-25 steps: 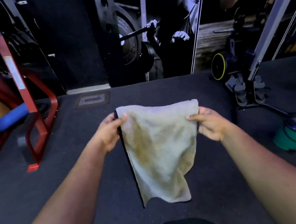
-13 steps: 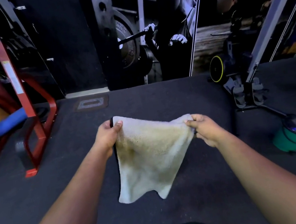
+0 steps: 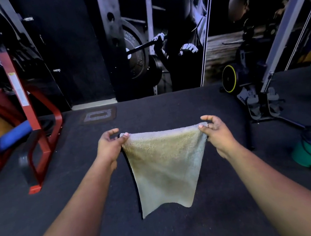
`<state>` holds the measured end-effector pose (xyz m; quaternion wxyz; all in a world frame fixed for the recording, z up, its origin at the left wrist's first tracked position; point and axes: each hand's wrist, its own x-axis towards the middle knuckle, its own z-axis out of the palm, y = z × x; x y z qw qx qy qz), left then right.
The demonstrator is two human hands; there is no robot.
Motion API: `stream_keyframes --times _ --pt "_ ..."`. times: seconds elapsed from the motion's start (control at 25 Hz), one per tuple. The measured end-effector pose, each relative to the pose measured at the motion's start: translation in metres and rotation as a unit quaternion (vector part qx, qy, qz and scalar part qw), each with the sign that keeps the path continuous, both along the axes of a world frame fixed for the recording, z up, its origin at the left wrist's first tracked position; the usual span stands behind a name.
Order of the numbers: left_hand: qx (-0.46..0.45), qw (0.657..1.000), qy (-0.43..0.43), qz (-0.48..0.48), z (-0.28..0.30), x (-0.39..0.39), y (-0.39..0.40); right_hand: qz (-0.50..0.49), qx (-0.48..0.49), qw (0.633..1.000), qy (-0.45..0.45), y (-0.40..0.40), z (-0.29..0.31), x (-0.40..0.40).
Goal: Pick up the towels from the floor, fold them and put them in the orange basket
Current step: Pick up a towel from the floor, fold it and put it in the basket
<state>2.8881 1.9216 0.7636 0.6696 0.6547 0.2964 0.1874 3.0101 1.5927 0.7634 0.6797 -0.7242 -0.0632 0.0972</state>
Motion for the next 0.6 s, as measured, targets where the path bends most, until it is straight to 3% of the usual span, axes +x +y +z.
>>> stream_keyframes --times 0.08,0.16,0.24,0.36,0.52,0.56,0.6 --pt "0.002 0.998 -0.005 -0.059 0.000 -0.002 -0.003 0.038 -0.003 0.999 -0.004 -0.001 0.003 0.000" --pt "0.063 0.993 0.024 -0.094 0.001 -0.003 -0.005 0.058 -0.056 0.996 -0.033 -0.002 0.002 0.003" --pt "0.229 0.965 0.086 -0.095 0.004 -0.003 -0.005 0.044 -0.164 0.981 -0.095 -0.002 0.002 0.006" --pt "0.427 0.887 0.156 -0.081 0.013 -0.006 -0.006 0.022 -0.296 0.937 -0.186 0.001 0.004 0.007" --pt "0.546 0.812 0.201 -0.055 0.021 -0.011 -0.011 0.007 -0.385 0.891 -0.241 -0.006 0.003 0.005" --pt "0.549 0.809 0.205 -0.048 0.020 -0.011 -0.009 0.003 -0.386 0.887 -0.255 -0.007 0.002 0.003" --pt "0.523 0.830 0.186 -0.056 0.020 -0.011 -0.005 -0.009 -0.370 0.892 -0.261 -0.008 0.003 0.003"
